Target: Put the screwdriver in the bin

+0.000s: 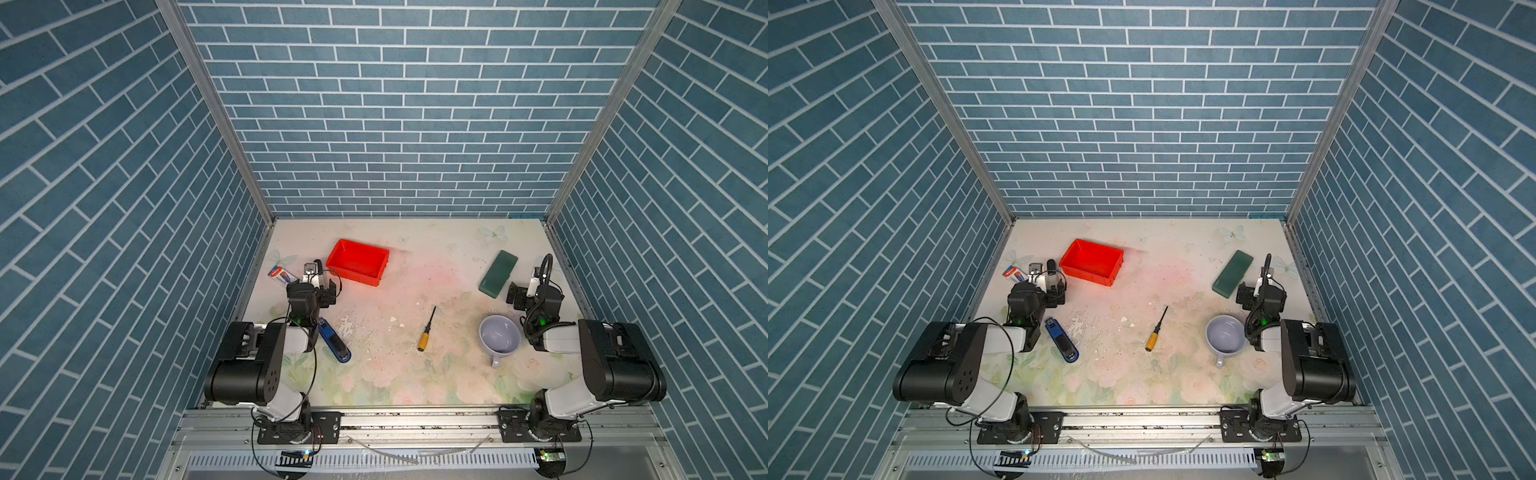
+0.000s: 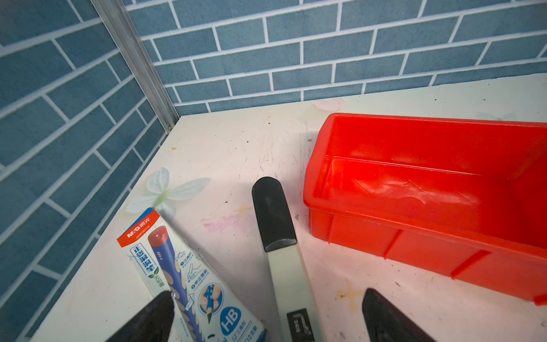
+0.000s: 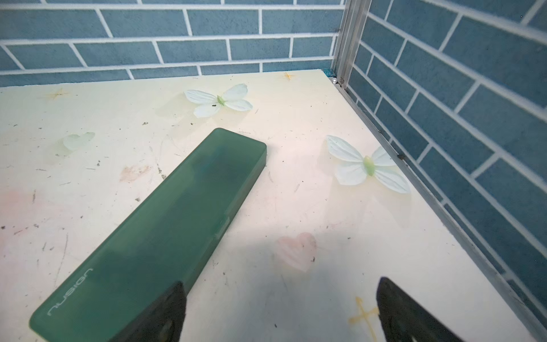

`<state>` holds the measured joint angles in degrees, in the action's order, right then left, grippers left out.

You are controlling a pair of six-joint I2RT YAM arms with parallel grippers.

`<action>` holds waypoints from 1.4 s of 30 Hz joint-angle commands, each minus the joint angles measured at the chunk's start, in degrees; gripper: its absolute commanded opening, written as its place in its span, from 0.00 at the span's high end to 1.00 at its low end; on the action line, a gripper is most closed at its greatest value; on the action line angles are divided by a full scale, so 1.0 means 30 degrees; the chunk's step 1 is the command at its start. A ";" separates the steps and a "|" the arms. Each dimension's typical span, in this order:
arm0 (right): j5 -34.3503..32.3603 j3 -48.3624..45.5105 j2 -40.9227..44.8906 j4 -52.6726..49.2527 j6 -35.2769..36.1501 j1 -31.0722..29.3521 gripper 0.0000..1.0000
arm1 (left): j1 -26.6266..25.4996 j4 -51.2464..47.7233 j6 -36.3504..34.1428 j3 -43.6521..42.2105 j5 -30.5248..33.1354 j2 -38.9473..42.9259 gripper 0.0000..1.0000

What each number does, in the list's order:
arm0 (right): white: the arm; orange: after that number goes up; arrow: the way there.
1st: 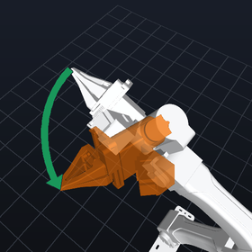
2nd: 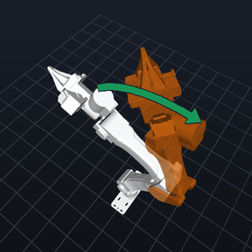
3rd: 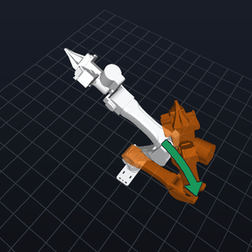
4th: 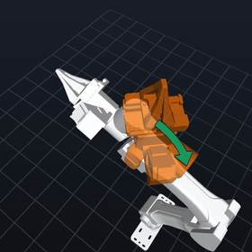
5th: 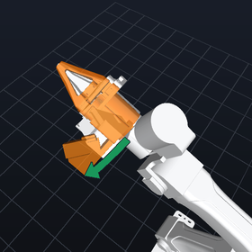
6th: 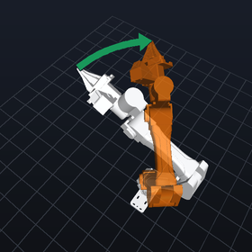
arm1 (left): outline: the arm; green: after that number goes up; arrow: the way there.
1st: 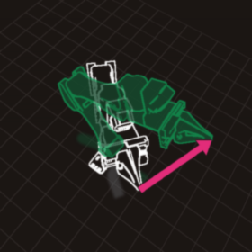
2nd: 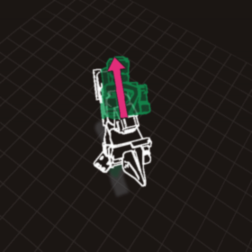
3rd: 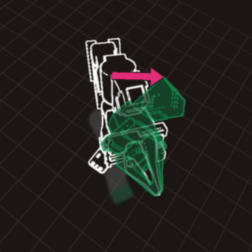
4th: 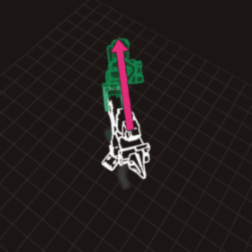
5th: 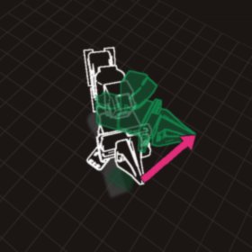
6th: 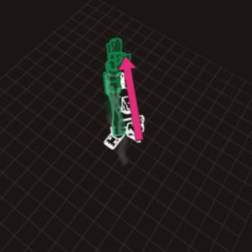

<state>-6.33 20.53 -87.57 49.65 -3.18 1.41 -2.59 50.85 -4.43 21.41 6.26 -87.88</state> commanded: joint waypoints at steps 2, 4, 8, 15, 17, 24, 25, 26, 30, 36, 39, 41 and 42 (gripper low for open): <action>0.0173 0.0626 -0.0162 -0.0041 0.0004 0.0065 0.01 | 0.0102 -0.0104 0.0098 0.0131 -0.0125 -0.0012 0.00; 0.0163 0.0653 -0.0162 -0.0048 -0.0009 0.0056 0.01 | 0.0102 -0.0060 0.0102 0.0108 -0.0125 0.0024 0.00; 0.0159 0.0655 -0.0150 -0.0044 0.0005 0.0057 0.01 | 0.0102 -0.0075 0.0106 0.0133 -0.0124 0.0014 0.00; 0.0307 0.0699 -0.0165 -0.0137 -0.0030 0.0057 0.01 | 0.0102 -0.0075 0.0098 0.0114 -0.0135 0.0013 0.00; 0.0300 0.0714 -0.0151 -0.0157 -0.0055 0.0072 0.01 | 0.0102 -0.0090 0.0102 0.0135 -0.0144 0.0019 0.00; 0.0323 0.0729 -0.0162 -0.0187 -0.0057 0.0057 0.01 | 0.0102 -0.0077 0.0106 0.0126 -0.0126 0.0021 0.00; 0.0324 0.0742 -0.0170 -0.0173 -0.0053 0.0072 0.01 | 0.0102 -0.0059 0.0099 0.0136 -0.0151 0.0022 0.00; 0.0338 0.0715 -0.0163 -0.0174 -0.0053 0.0065 0.01 | 0.0096 -0.0121 0.0098 0.0163 -0.0178 -0.0004 0.00; 0.0249 0.0584 -0.0106 0.0039 0.0003 0.0058 0.01 | 0.0102 -0.0075 0.0055 0.0100 -0.0254 0.0024 0.00; 0.0643 0.0393 0.1255 -0.0718 0.0188 0.0021 0.01 | -0.0349 -0.1543 -0.0592 0.0522 -0.0292 0.1060 0.00; 0.0819 0.0305 0.2347 -0.1446 0.0325 0.0028 0.01 | -0.0805 -0.3201 -0.0953 0.0919 0.0210 0.2164 0.00; 0.0961 0.0347 0.3117 -0.2084 0.0411 -0.0021 0.01 | -0.1403 -0.4026 -0.1339 0.1108 0.1057 0.2895 0.00; 0.1087 0.0369 0.3606 -0.2494 0.0513 -0.0053 0.01 | -0.1747 -0.4690 -0.1542 0.1272 0.1394 0.3289 0.00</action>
<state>-4.40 20.73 -80.01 45.21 -3.05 1.41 -5.67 42.57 -6.81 23.33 7.27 -80.77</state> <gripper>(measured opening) 0.991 0.996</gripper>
